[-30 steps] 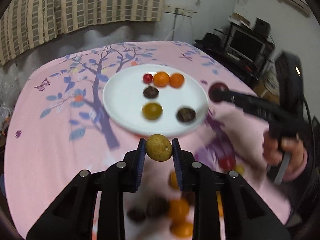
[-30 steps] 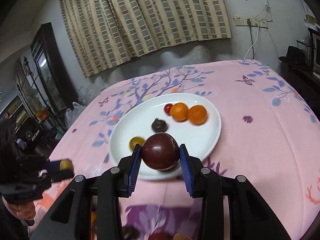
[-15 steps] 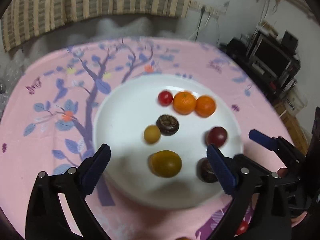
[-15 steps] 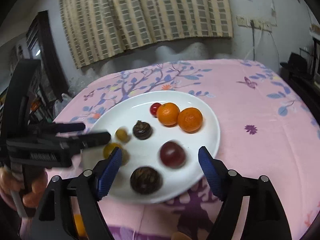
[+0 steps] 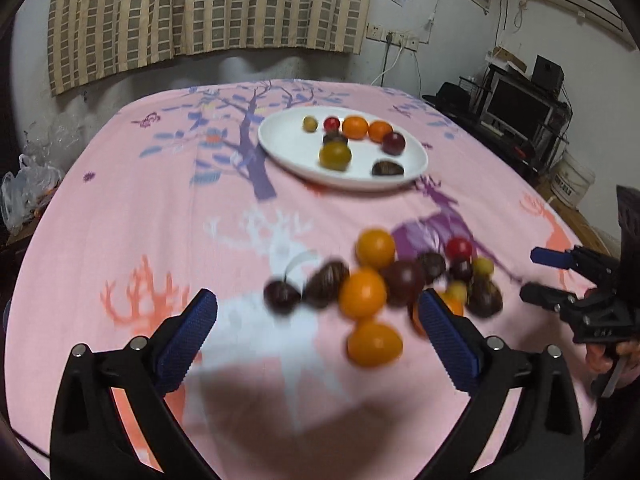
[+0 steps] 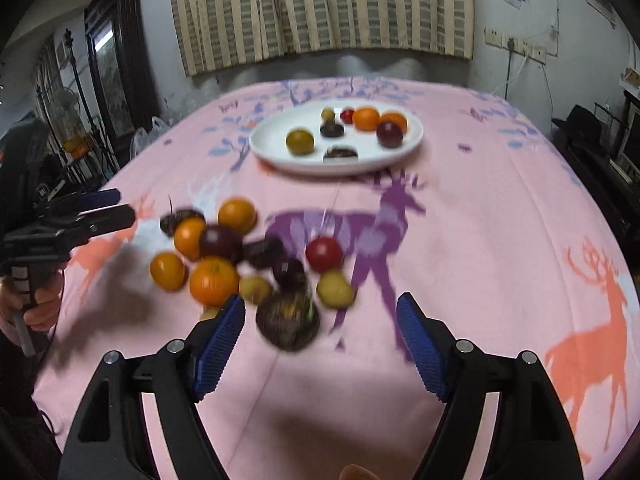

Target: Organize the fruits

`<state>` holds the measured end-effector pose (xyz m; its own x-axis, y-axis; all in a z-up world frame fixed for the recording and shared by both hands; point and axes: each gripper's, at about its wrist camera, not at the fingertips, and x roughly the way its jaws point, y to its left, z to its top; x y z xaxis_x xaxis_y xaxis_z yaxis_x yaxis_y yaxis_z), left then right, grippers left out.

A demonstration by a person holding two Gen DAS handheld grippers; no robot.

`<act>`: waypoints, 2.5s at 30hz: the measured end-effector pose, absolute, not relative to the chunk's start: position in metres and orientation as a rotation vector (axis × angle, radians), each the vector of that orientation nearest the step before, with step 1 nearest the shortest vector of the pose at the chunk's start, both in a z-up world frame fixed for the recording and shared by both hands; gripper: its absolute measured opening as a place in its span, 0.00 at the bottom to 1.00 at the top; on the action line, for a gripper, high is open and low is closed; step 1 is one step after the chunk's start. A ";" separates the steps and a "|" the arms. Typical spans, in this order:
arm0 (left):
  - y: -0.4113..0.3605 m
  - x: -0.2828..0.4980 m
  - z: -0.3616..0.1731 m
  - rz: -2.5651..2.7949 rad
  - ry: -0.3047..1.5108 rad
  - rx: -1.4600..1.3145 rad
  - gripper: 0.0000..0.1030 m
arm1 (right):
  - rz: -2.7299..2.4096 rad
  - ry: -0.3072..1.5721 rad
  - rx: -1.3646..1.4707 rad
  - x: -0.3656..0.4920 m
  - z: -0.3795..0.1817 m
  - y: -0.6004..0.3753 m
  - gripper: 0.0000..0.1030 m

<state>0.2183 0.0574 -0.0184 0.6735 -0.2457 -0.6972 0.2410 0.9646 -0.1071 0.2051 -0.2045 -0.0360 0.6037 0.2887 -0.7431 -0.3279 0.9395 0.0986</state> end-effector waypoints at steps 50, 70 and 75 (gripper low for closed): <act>0.020 0.234 -0.031 -0.444 0.897 0.036 0.38 | 0.468 0.774 0.096 0.242 -0.011 -0.209 0.42; -0.019 0.469 -0.019 -0.267 0.951 0.018 0.60 | 0.347 0.720 0.093 0.427 -0.023 -0.180 0.67; 0.012 0.419 0.021 -0.217 0.831 0.021 0.89 | 0.408 0.683 0.070 0.375 0.004 -0.187 0.69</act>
<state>0.4187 0.0119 0.0214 0.6530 -0.1831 -0.7349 0.1992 0.9777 -0.0666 0.3750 -0.1873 0.0039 0.7001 0.3888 -0.5989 -0.3436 0.9187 0.1947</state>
